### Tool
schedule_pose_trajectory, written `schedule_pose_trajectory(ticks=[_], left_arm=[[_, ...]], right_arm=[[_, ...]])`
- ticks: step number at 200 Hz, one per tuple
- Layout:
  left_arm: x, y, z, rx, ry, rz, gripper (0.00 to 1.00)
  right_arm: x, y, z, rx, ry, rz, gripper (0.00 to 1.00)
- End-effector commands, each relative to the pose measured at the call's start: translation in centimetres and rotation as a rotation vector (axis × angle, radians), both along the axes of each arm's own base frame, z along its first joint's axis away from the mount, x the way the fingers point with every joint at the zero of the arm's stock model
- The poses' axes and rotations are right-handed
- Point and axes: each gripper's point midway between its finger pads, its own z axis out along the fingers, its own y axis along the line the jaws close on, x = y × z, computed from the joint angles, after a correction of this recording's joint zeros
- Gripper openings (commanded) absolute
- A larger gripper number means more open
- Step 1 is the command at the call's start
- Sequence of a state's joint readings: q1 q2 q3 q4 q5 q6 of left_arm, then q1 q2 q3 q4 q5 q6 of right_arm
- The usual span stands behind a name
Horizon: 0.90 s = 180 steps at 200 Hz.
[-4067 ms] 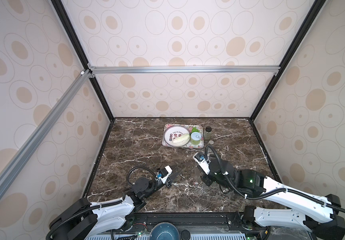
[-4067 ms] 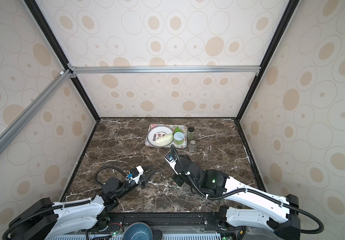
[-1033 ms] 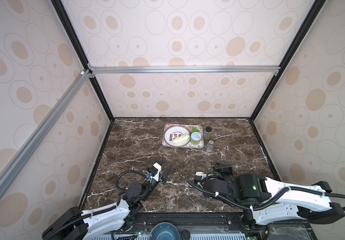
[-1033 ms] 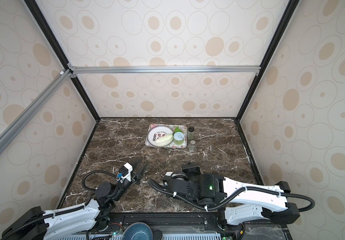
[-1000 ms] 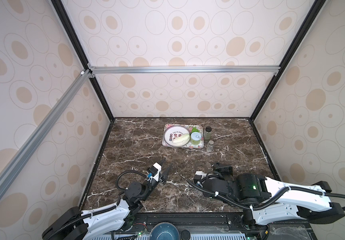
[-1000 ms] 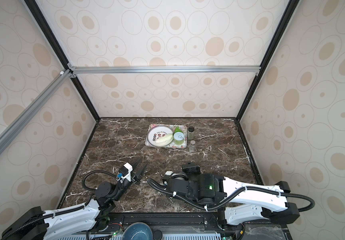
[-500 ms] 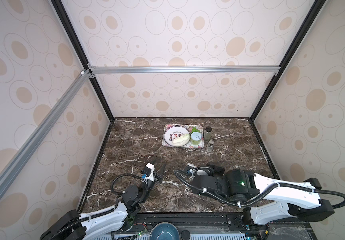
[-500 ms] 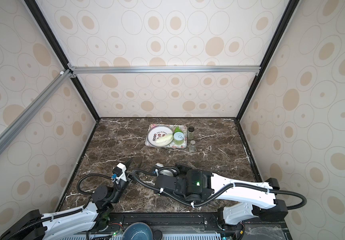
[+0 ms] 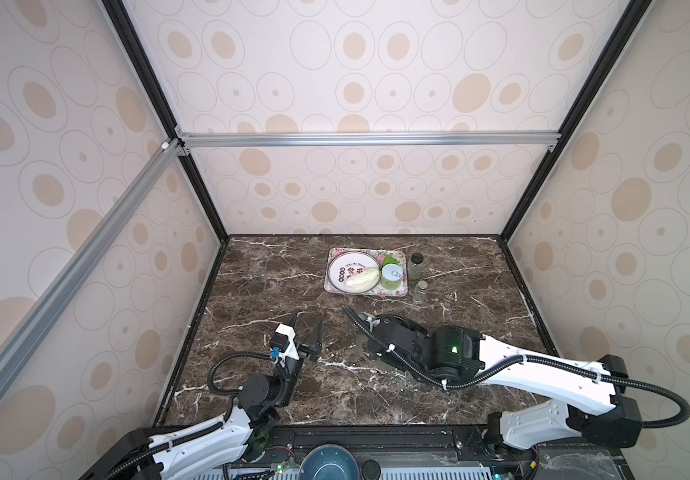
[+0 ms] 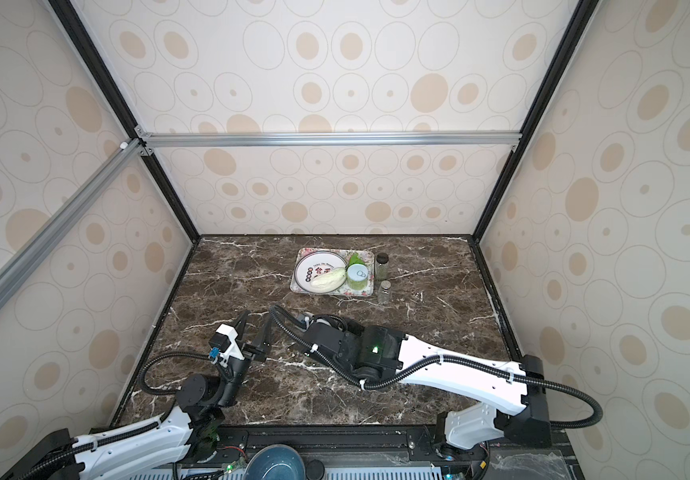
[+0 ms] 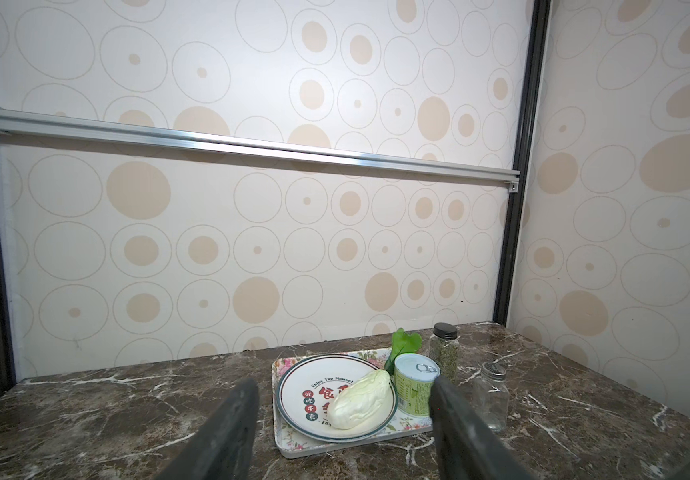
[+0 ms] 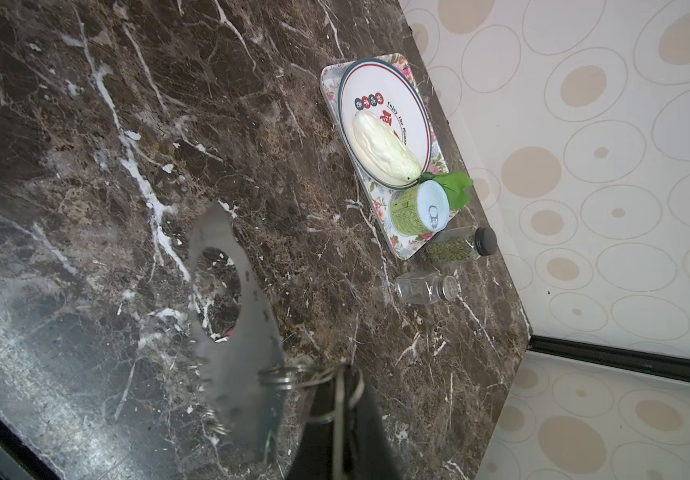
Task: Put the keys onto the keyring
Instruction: 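Lower the hanging plate toward the red-tagged key with the right gripper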
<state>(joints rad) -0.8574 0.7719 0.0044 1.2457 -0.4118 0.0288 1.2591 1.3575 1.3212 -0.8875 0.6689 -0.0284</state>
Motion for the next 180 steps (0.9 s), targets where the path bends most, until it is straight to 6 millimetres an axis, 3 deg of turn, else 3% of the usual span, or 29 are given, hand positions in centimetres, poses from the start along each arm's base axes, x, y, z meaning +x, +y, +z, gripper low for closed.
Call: schedule_pose_trajectory(ticks=[1, 63, 94, 141, 180], left_arm=[[0.0, 0.8, -0.9, -0.011, 0.011, 0.024, 0.65], [0.1, 0.9, -1.0, -0.009, 0.017, 0.032, 0.66], [0.1, 0.8, -1.1, -0.009, 0.021, 0.028, 0.66], [0.3, 0.6, -1.3, 0.003, 0.030, 0.030, 0.67], [0.4, 0.7, -1.4, 0.004, 0.032, 0.036, 0.68]], right_arm=[[0.4, 1.3, -0.4, 0.083, 0.003, 0.009, 0.00], [0.5, 4.3, -0.4, 0.192, -0.008, 0.079, 0.00], [1.6, 5.4, -0.6, 0.274, -0.032, 0.060, 0.00], [3.8, 5.5, -5.5, 0.369, 0.071, -0.002, 0.00], [5.9, 3.8, -9.3, 0.327, 0.129, -0.101, 0.00]])
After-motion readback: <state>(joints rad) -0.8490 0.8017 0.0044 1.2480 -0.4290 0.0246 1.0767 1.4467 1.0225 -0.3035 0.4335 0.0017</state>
